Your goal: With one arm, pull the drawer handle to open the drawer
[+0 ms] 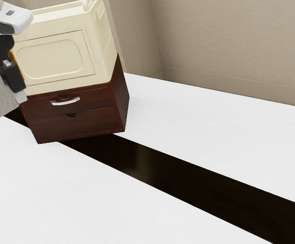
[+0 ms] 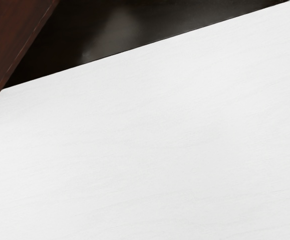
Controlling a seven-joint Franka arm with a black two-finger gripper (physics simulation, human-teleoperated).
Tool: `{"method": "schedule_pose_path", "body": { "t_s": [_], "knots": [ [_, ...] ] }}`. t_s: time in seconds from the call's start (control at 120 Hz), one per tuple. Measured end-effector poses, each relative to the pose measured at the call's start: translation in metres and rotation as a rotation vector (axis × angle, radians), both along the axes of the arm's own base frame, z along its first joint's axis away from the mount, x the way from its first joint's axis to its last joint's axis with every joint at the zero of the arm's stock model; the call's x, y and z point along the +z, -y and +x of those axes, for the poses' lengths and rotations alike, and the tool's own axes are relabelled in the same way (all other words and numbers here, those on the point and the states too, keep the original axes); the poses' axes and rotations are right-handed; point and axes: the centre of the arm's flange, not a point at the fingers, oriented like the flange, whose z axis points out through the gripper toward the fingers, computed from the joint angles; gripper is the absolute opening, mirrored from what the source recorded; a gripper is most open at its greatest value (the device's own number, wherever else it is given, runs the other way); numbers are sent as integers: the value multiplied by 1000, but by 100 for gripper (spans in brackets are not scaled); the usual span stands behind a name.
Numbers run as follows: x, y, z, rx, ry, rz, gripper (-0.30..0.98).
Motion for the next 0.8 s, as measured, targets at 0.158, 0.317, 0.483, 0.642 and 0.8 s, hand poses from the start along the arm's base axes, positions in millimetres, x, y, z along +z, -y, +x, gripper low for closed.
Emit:
{"method": "schedule_pose_path", "body": {
  "t_s": [0.158,0.317,0.483,0.642,0.8],
  "knots": [
    [9,-1,8,-129,55,37,69],
    [8,3,18,-218,73,42,69],
    [-10,-7,35,-255,46,34,68],
    [-20,-9,43,-290,23,33,69],
    [-47,-11,49,-323,-41,37,68]
  ]
}}
